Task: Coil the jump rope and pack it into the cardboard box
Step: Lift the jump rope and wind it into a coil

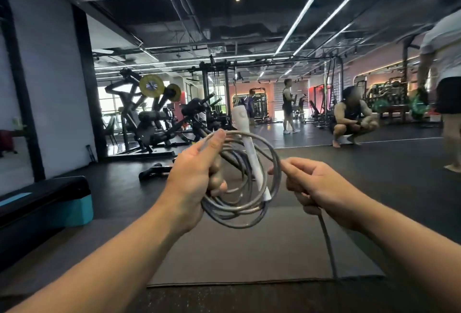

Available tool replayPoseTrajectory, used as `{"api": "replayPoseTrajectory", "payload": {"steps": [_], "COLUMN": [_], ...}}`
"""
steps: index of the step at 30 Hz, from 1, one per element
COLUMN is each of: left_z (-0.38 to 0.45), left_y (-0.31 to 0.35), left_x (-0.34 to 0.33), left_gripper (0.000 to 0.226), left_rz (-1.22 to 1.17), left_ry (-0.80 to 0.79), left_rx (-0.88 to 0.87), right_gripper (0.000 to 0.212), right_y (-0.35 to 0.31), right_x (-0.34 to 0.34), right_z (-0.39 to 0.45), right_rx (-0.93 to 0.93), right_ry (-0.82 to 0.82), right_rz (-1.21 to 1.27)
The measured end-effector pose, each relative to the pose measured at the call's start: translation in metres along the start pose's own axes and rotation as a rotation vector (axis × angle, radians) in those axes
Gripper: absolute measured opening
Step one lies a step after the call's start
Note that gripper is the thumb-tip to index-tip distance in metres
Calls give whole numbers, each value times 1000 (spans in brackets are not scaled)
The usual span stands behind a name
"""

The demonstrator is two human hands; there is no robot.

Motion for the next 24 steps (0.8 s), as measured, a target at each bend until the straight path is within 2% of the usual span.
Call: {"api": "replayPoseTrajectory", "payload": {"steps": [3,5,7,8,10,13,14,18,20,22,24], "left_z": [6,8,7,7,4,2,0,-8,-13,-19,-27], "left_y": [2,-1,-7,-11,-17,-24,-25,-34,-42,-48,-46], "left_x": [3,6,8,8,6,2,2,3,5,11,18], "left_gripper": [21,18,20,21,26,36,36,35,39,38,27], "left_rz": [7,18,-49,-112,-245,-285,-279,-134,2,64,157], "left_ry": [101,184,297,362,472,534,533,508,527,593,699], "left_rx": [-17,-33,-81,-116,-184,-218,-216,-199,-159,-143,-125], "right_gripper": [45,64,80,78,58,15,10,24,20,13,10], "right_y": [6,5,3,2,3,13,15,13,8,0,-6], "right_x": [-11,-28,-45,-55,-78,-92,-93,-84,-75,-71,-69], "right_z": [1,3,6,7,11,13,13,9,7,5,6], "right_rx": [-23,-41,-24,1,70,83,69,101,156,206,258], "right_ry": [-49,-117,-119,-104,-51,162,217,324,390,408,384], "right_rz": [203,312,320,308,318,517,551,526,492,389,292]}}
Point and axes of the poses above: each hand's wrist, its own z-axis towards the middle knuckle, its own x-axis out of the back of the hand, y = z × x, the point moved 8 cm from there along z, towards the middle knuckle, and after that the axes turned 13 degrees about -y, right-handed, at the moved point
